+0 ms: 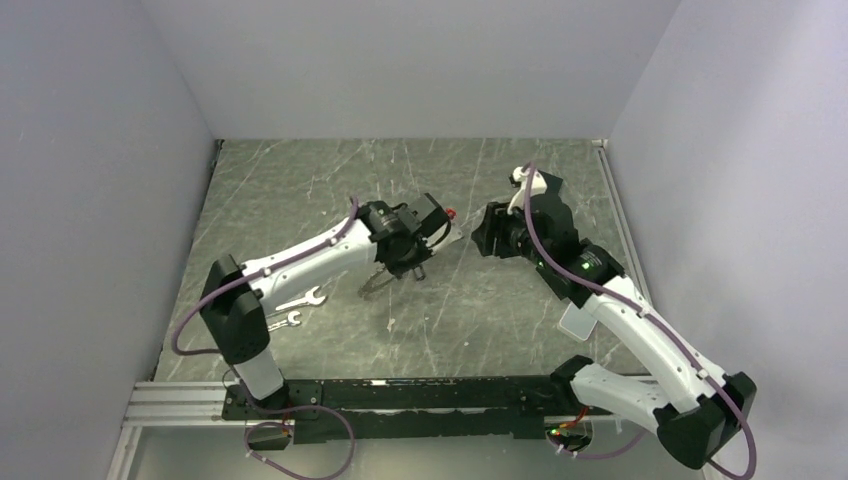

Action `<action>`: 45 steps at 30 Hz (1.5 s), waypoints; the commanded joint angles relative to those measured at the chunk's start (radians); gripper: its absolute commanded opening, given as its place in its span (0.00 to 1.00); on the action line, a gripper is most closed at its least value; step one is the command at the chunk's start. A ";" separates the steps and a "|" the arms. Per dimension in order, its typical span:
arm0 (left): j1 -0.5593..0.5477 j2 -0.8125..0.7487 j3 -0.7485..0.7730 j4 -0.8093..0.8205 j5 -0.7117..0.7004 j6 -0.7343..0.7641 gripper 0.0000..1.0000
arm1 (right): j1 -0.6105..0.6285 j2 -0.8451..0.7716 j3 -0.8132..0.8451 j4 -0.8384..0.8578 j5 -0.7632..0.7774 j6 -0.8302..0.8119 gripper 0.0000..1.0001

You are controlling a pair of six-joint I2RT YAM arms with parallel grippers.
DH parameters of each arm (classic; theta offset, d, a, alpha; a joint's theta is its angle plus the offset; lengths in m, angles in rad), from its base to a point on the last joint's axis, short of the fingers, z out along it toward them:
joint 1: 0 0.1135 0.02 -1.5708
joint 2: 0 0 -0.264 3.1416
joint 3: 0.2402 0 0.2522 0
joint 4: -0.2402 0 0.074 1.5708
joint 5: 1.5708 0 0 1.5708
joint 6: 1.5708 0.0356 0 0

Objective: Put the keys on the keyring

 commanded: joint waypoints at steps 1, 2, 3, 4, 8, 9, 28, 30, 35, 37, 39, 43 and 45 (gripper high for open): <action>0.079 0.040 0.111 -0.207 0.154 -0.065 0.00 | -0.005 -0.077 -0.028 0.038 0.130 0.016 0.56; 0.105 0.041 0.108 -0.201 0.219 -0.062 0.00 | -0.005 -0.095 -0.039 0.045 0.134 0.011 0.56; 0.132 0.035 0.096 -0.182 0.291 -0.062 0.00 | -0.005 -0.113 -0.053 0.054 0.131 0.007 0.56; 0.159 0.028 0.085 -0.158 0.373 -0.066 0.00 | -0.005 -0.132 -0.068 0.069 0.115 0.001 0.56; 0.272 0.029 0.042 -0.074 0.714 -0.113 0.03 | -0.005 -0.196 -0.127 0.147 -0.016 -0.020 0.56; 0.290 0.048 0.045 -0.080 0.756 -0.118 0.02 | -0.004 -0.212 -0.148 0.175 -0.046 -0.027 0.57; 0.429 0.078 -0.132 -0.055 1.083 -0.177 0.00 | 0.108 0.089 -0.371 0.599 -0.523 -0.085 0.78; 0.429 0.056 -0.153 -0.045 1.098 -0.175 0.00 | 0.111 0.123 -0.376 0.646 -0.541 -0.089 0.78; 0.429 0.017 -0.173 -0.032 1.141 -0.174 0.00 | 0.112 0.206 -0.383 0.753 -0.594 -0.086 0.78; 0.428 0.007 -0.178 -0.033 1.149 -0.174 0.00 | 0.112 0.230 -0.379 0.774 -0.596 -0.085 0.78; 0.429 -0.001 -0.181 -0.033 1.152 -0.174 0.00 | 0.112 0.254 -0.371 0.771 -0.581 -0.089 0.78; 0.428 -0.013 -0.186 -0.026 1.162 -0.174 0.00 | 0.112 0.282 -0.359 0.756 -0.559 -0.104 0.78; 0.429 -0.016 -0.187 -0.025 1.159 -0.174 0.00 | 0.112 0.289 -0.356 0.748 -0.553 -0.111 0.78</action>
